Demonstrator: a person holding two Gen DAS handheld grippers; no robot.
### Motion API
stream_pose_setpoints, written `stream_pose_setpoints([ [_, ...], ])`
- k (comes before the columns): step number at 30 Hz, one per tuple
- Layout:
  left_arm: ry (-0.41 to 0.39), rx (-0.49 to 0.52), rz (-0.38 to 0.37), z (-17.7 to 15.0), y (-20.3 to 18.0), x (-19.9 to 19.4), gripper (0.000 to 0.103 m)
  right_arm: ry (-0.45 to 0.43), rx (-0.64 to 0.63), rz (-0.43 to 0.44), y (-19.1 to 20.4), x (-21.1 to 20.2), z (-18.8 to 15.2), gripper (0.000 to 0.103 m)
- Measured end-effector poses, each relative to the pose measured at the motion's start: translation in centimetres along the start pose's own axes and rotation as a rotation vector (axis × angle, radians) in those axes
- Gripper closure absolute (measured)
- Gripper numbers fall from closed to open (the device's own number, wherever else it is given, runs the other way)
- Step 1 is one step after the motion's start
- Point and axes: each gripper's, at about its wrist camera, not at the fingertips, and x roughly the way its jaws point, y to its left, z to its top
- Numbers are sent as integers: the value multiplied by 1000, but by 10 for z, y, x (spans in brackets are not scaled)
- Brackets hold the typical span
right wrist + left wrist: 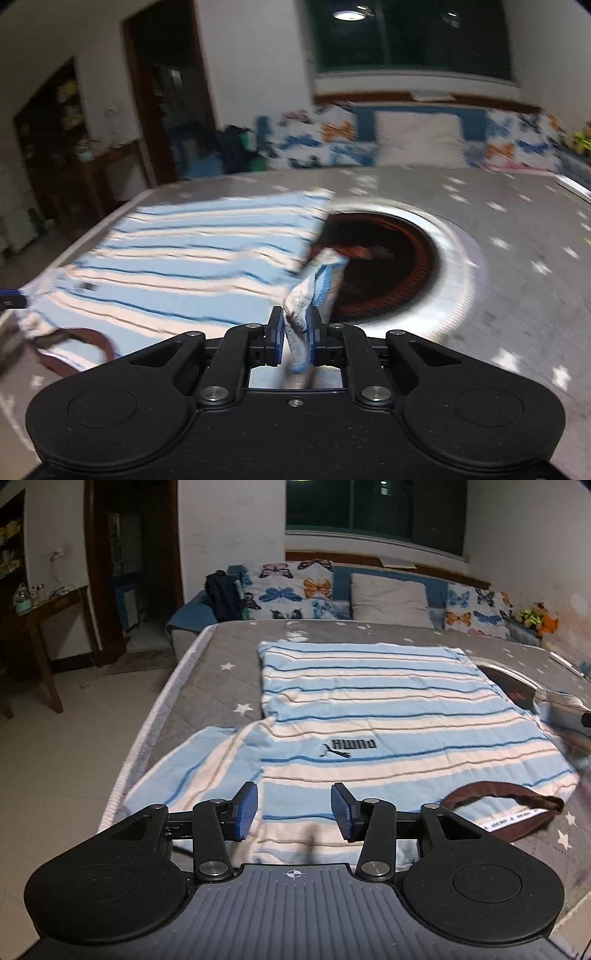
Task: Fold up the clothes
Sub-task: 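Lower the folded side onto the shirt and open the right gripper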
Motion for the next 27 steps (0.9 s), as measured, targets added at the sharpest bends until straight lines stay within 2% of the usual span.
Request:
stream_pose_setpoints([
  [6,-2,-47,23,-3,11,-5,56,10,-72,110,43,16,4,90],
  [10,1,-75,33,-5,18,-7,54,53,-72,142,55,35,0,89],
  [13,2,-98,45,-6,24,-7,52,98,-105,131,61,49,-8,87],
  [15,1,-114,53,-7,28,-8,51,129,-112,130,61,56,-12,79],
  [18,-3,-140,62,-6,35,-10,49,126,-129,140,62,53,-9,68],
  [24,1,-193,89,-7,46,-10,48,87,-172,114,66,43,4,66],
  [27,15,-213,110,-9,51,-8,48,78,-192,64,62,50,8,66],
])
